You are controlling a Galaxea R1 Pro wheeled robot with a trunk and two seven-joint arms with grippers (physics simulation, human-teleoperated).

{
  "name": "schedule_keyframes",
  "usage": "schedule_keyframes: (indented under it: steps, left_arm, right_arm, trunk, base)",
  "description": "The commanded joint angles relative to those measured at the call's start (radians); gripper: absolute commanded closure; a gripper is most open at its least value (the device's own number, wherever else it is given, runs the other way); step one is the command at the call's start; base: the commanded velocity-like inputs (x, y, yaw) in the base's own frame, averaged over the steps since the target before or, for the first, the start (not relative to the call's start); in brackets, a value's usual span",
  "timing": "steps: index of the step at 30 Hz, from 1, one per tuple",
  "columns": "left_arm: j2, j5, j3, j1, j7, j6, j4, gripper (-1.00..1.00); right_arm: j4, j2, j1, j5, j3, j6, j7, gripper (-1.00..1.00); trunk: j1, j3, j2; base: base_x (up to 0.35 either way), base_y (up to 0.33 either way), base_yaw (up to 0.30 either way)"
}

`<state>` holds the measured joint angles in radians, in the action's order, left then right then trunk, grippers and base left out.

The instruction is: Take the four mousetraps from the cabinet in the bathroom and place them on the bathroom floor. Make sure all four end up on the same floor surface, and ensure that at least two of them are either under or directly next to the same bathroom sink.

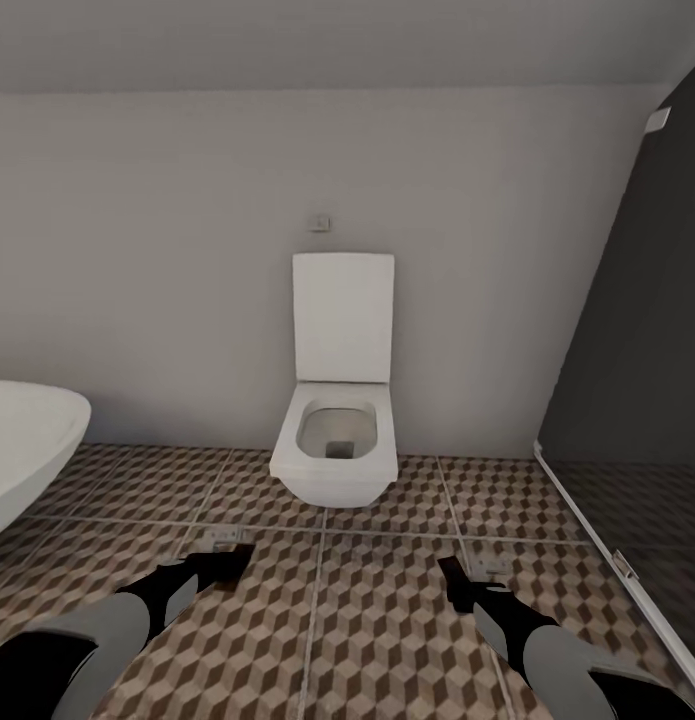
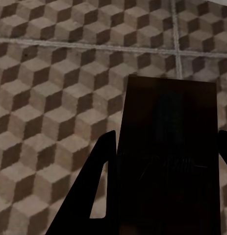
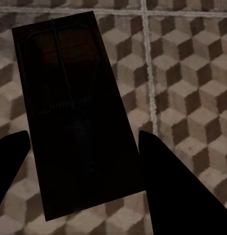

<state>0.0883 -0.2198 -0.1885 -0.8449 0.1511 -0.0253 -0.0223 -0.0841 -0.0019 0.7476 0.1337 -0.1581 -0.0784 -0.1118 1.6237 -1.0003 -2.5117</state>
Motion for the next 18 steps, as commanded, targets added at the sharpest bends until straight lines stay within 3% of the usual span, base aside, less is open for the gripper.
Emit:
schedule_keyframes:
  steps: [1,9,18]
  left_arm:
    - [0.000,-0.009,-0.008,0.000,0.001,-0.002,-0.001,1.00]
    - [0.001,-0.009,-0.008,0.000,0.001,-0.002,-0.001,1.00]
    - [0.001,-0.009,-0.008,0.000,0.001,-0.001,-0.001,1.00]
  right_arm:
    - [-0.002,0.000,0.000,0.010,-0.008,-0.006,-0.002,1.00]
    - [-0.002,0.000,0.000,0.011,-0.007,-0.006,-0.002,1.00]
    - [-0.002,0.000,0.000,0.011,-0.008,-0.005,0.000,1.00]
  trunk:
    - [0.000,-0.005,-0.001]
    - [0.004,-0.036,-0.003]
    - [0.004,-0.036,-0.003]
  base:
    - [0.000,0.000,0.000]
    - [0.000,0.000,0.000]
    - [0.000,0.000,0.000]
